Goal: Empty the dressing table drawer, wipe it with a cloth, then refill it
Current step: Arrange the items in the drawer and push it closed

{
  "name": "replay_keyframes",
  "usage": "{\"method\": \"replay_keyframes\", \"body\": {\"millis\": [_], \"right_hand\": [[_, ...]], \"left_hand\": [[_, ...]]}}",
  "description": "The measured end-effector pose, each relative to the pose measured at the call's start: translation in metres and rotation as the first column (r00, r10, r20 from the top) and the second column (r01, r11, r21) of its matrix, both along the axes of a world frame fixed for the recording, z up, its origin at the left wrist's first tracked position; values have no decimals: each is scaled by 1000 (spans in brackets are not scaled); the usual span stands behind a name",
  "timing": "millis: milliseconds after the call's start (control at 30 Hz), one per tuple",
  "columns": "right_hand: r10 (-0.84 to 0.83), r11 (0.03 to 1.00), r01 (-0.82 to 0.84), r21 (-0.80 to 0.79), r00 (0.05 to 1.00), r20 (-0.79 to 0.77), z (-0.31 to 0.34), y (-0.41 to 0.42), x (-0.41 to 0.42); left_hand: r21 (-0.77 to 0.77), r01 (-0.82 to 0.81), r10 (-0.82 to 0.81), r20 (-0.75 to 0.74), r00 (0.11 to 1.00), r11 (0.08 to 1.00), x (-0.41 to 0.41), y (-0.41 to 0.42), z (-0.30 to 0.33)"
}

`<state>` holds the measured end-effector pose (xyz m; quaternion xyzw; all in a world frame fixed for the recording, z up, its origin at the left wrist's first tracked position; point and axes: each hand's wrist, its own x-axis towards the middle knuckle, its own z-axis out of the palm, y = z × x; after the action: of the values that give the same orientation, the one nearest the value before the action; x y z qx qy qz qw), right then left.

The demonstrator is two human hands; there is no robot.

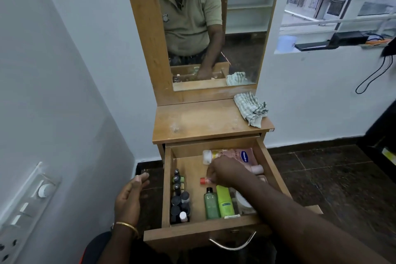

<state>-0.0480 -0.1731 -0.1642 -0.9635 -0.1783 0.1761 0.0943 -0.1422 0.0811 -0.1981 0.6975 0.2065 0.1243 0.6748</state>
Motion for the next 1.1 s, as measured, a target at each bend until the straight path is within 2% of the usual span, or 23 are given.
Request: {"method": "replay_keyframes", "body": {"millis": [533,667,800,933,1100], "right_hand": [[-5,995,-10,-104,990,-140,0,3,6],[26,999,-32,-44,991,-129,4,-3,3],[12,999,-10,43,999,-53,23,-22,0],[23,999,-25,-26,996,-90,43,-47,-19],[125,976,-144,-163,985,-117,43,-62,-48]], "left_hand": [[41,104,-101,-53,993,994,0,-5,-7],[36,109,-106,-67,992,993,0,-5,-7],[37,114,-111,-75,991,993,-1,-6,-6],[26,114,-111,-100,989,993,0,-3,-9],[48,142,-135,-126,983,989,2,-5,-10]]}}
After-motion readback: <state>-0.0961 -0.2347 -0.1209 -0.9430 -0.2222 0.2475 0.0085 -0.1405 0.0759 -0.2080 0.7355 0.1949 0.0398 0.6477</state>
